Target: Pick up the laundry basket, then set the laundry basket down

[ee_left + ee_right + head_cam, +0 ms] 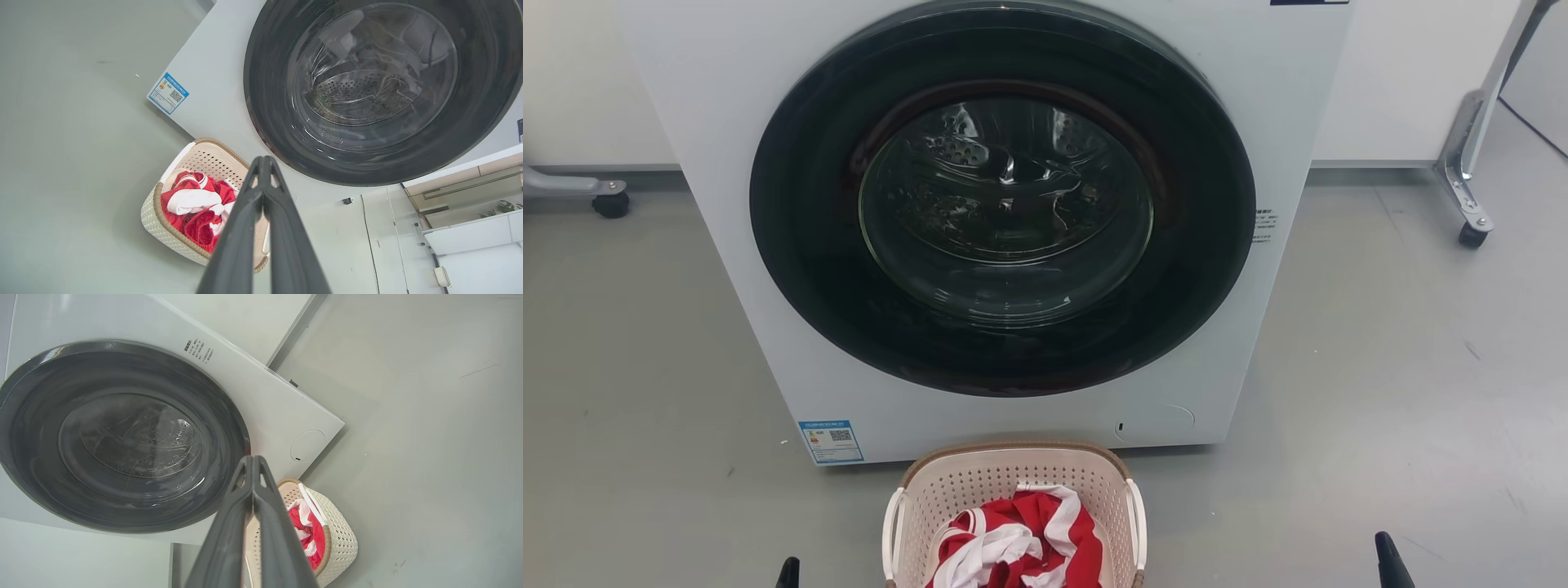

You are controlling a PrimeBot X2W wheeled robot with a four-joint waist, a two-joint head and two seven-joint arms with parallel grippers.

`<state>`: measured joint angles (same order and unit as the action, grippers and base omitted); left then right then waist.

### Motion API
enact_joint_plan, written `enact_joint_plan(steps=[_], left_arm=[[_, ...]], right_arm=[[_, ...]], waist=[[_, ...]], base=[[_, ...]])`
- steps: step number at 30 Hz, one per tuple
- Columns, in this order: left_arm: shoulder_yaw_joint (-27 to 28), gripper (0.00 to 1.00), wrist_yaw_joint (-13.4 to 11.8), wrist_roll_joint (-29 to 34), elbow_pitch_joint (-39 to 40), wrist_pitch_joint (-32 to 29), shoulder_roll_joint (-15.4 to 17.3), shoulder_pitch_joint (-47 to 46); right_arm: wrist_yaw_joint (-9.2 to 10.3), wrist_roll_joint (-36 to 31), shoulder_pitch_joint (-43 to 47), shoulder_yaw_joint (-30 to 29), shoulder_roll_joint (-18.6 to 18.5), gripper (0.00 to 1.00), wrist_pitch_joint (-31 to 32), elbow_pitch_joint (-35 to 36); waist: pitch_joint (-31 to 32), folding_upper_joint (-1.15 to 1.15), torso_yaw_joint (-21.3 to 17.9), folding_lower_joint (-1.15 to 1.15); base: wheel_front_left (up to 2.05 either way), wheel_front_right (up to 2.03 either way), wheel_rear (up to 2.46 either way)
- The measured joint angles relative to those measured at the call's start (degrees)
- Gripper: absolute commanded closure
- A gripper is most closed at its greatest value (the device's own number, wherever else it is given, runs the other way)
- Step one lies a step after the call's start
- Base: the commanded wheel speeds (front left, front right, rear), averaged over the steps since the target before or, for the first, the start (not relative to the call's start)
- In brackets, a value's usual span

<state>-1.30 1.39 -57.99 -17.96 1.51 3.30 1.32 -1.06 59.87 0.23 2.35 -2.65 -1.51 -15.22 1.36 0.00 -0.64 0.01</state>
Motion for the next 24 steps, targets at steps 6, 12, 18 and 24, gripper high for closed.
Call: enact_joint_plan(steps=[6,12,18,24], left_arm=[[1.0,1.00,0.7,-5.0,0.1,-1.2,-0.1,-0.6],[2.0,1.00,1.7,-10.2,0.2,-2.4,-0.2,-1.6],[2.9,1.00,2.4,-14.9,0.3,-3.6,-0.3,-2.5],[4.0,1.00,3.3,-20.2,0.4,-5.0,-0.5,-3.6]], right_arm=[[-0.85,4.9,-0.5,-1.5,0.0,1.00,1.0,-0.4],[-1.58,9.7,-1.4,-3.0,0.1,1.00,2.4,-0.6],[-2.56,14.3,-2.3,-4.5,0.1,1.00,3.5,-0.8],[-3.44,19.1,-3.0,-6.0,0.1,1.00,4.7,-1.3]], waist=[[-0.2,0.00,0.1,0.00],[-0.4,0.00,0.2,-0.01],[-0.7,0.00,0.3,-0.01],[-0.9,0.00,0.4,-0.01]], base=[[0.00,0.00,0.00],[0.00,0.00,0.00],[0.00,0.00,0.00],[0.00,0.00,0.00]])
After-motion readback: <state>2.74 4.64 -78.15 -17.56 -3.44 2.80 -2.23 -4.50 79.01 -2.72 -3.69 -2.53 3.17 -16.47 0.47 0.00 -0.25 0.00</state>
